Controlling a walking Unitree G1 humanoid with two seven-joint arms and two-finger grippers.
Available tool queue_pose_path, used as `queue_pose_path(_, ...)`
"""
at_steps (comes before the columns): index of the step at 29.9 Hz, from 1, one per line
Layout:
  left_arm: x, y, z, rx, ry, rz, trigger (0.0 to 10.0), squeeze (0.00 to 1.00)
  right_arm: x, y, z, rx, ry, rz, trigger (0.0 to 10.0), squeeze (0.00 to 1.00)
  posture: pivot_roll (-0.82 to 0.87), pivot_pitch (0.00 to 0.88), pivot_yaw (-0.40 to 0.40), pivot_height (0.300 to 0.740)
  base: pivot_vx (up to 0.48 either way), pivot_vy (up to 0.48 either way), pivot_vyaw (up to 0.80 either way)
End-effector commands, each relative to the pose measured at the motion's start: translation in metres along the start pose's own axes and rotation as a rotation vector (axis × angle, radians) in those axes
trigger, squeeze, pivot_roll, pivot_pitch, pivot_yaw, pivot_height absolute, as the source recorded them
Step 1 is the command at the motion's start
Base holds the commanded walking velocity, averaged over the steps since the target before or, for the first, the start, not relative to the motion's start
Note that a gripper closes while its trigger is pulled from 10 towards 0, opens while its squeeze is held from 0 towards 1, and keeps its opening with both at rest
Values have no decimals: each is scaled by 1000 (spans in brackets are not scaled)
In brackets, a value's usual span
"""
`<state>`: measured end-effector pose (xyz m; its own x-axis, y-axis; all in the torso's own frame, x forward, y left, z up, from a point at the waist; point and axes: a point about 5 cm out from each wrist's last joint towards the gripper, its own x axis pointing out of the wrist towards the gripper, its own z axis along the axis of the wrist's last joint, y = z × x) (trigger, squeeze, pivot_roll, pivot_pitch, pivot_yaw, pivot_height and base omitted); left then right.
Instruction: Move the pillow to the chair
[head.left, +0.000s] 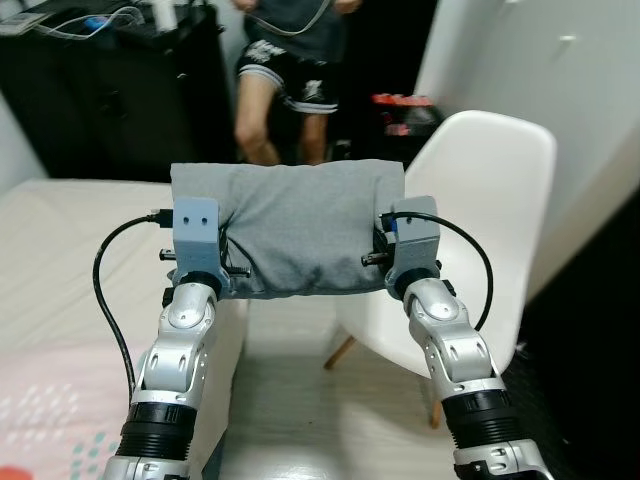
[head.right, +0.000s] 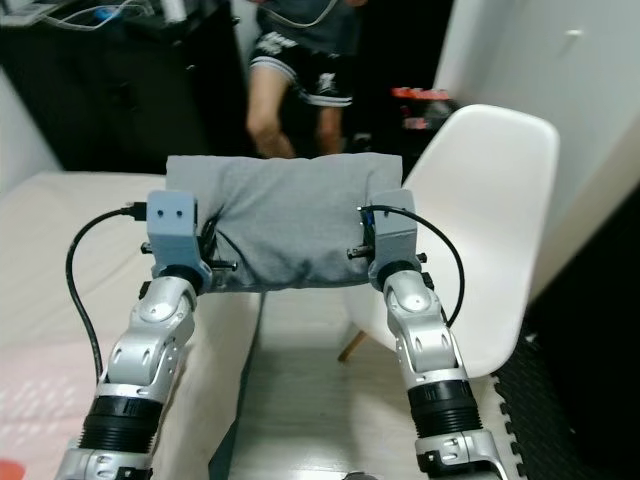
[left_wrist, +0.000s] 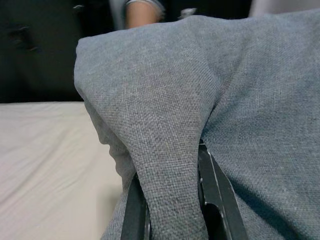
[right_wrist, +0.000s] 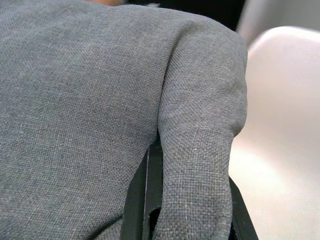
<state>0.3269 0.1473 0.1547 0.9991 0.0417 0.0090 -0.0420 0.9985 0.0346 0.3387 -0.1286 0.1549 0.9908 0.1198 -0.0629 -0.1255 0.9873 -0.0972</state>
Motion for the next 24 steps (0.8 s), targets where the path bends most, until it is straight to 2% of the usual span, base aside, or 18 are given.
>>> queue_pose_path(1, 1, 4, 10, 1, -45, 19, 10000, 0, -1, 1, 0, 13, -3, -8, 10000, 0, 9, 74, -13, 740, 0, 0, -800)
queue_pose_path(24, 2, 4, 10, 3, -45, 17, 10000, 0, -1, -2, -1, 21, 0, -25, 10000, 0, 10, 73, -9, 740, 0, 0, -800)
